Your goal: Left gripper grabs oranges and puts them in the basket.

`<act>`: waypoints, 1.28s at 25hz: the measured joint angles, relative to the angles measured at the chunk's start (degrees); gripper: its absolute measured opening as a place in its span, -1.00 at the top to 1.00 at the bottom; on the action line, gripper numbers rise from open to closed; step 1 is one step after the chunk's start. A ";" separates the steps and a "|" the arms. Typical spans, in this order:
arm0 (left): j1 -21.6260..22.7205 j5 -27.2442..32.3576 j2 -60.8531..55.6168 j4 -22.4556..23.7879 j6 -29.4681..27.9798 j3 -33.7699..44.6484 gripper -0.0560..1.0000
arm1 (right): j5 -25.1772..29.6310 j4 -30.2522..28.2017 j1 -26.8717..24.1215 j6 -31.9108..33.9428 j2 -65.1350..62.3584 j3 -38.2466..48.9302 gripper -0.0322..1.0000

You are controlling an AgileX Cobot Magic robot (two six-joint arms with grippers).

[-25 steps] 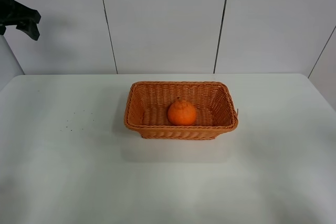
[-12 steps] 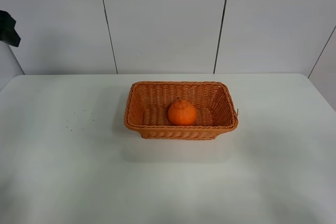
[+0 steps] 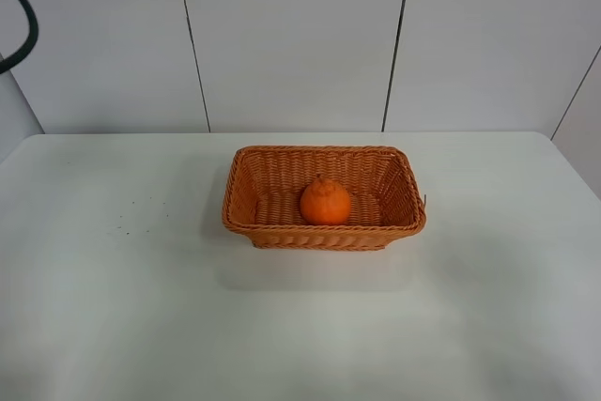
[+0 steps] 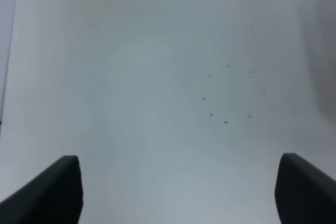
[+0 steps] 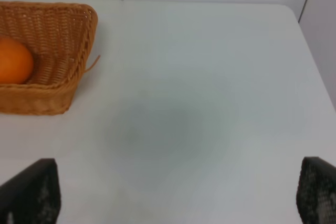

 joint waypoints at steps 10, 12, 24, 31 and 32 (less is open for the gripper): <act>0.00 0.04 -22.56 -2.91 0.00 11.78 -0.71 | 0.00 0.00 0.00 0.00 0.00 0.00 -0.41; 0.00 0.11 -26.54 -2.91 -0.50 13.49 -0.71 | 0.00 0.00 0.00 0.00 0.00 0.00 -0.41; 0.00 9.29 -43.22 -3.03 -1.77 17.30 -0.71 | 0.00 0.00 0.00 0.00 0.00 0.00 -0.41; 0.00 11.48 -50.29 -5.39 -2.18 17.30 -0.71 | 0.00 0.00 0.00 0.00 0.00 0.00 -0.41; 0.00 12.18 -50.99 -5.40 -2.18 17.30 -0.71 | 0.00 0.00 0.00 0.00 0.00 0.00 -0.41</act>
